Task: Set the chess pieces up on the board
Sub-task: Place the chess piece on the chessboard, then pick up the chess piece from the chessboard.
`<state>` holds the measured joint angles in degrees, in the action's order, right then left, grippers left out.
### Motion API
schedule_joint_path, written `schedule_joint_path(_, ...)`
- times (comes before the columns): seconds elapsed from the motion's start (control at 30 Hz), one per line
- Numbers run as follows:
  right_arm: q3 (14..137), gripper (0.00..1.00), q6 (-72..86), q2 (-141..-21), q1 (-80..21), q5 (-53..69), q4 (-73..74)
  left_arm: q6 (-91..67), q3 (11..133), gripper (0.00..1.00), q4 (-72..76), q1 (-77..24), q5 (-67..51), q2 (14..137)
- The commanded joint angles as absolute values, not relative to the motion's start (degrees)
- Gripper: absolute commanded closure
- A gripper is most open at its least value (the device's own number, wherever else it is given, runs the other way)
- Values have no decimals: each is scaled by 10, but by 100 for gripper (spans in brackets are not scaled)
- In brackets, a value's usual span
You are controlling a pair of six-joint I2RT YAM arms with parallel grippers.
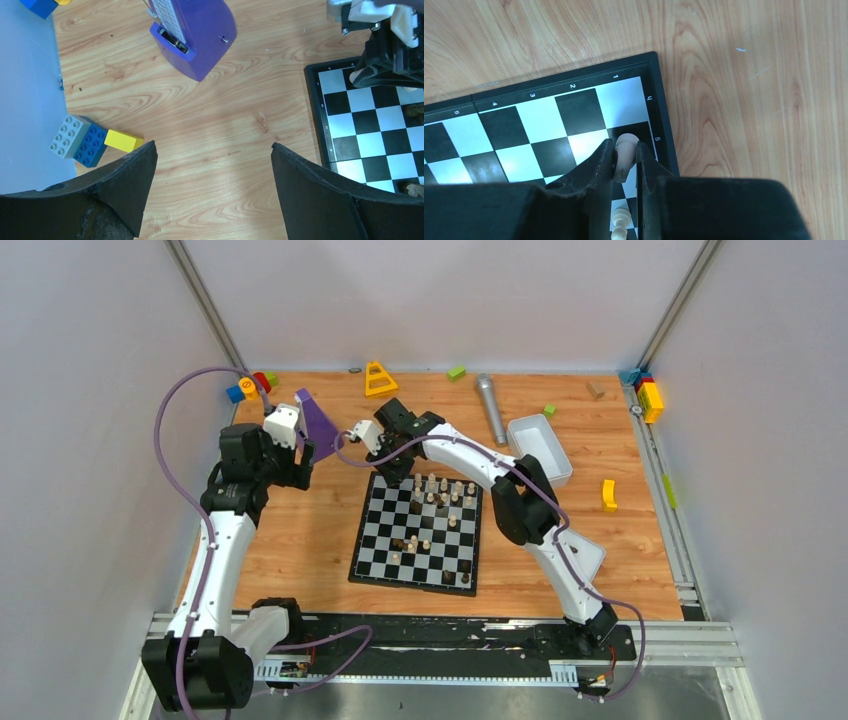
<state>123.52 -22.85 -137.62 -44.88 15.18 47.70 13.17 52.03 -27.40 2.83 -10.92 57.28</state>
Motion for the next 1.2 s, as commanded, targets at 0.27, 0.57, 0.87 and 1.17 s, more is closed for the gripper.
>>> schedule_joint_path(0.27,1260,75,-249,-1391,-455,108,477,129,527,8,-255,34,-128,566)
schedule_joint_path(0.57,1246,36,-227,-1303,-455,123,476,141,524,8,-256,34,-157,566)
schedule_joint_path(0.87,1148,34,-187,-1116,-418,153,476,225,521,8,-298,22,-328,550)
schedule_joint_path(1.17,878,36,-195,-875,-320,220,425,262,530,12,-310,-156,-284,624)
